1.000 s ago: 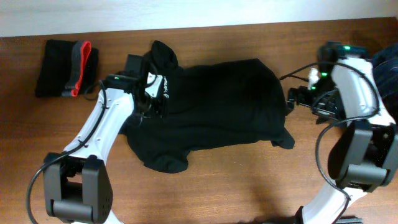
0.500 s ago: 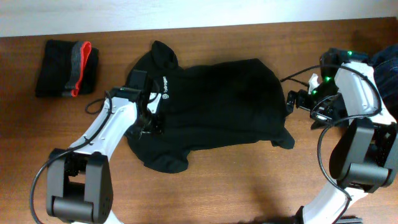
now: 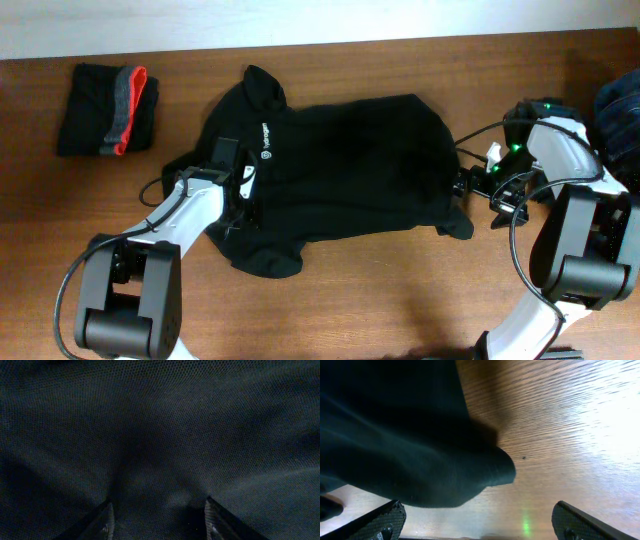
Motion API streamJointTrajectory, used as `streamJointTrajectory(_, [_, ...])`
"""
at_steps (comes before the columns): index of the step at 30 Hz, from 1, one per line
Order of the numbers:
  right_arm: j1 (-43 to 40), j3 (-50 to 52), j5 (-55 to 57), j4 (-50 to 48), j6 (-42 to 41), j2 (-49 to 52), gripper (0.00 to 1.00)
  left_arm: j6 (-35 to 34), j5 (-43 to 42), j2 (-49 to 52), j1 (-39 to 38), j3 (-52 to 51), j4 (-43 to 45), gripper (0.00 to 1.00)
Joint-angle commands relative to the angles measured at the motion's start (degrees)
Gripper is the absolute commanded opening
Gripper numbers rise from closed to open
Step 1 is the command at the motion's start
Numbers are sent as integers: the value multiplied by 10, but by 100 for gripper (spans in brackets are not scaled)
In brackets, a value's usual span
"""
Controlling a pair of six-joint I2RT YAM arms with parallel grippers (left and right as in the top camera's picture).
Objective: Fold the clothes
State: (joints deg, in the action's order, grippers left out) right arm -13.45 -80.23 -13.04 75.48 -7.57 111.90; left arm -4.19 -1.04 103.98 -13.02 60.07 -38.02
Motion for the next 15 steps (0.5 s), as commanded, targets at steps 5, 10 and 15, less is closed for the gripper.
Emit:
streamJointTrajectory(5, [-1, 43, -31, -19, -32, -12, 99, -6, 4, 3, 2, -12, 4, 58])
streamJointTrajectory(10, [-2, 80, -32, -54, -55, -12, 99, -6, -3, 3, 1, -12, 3, 58])
streamJointTrajectory(15, [-3, 100, -74, -124, -49, -12, 99, -6, -3, 3, 2, -12, 3, 58])
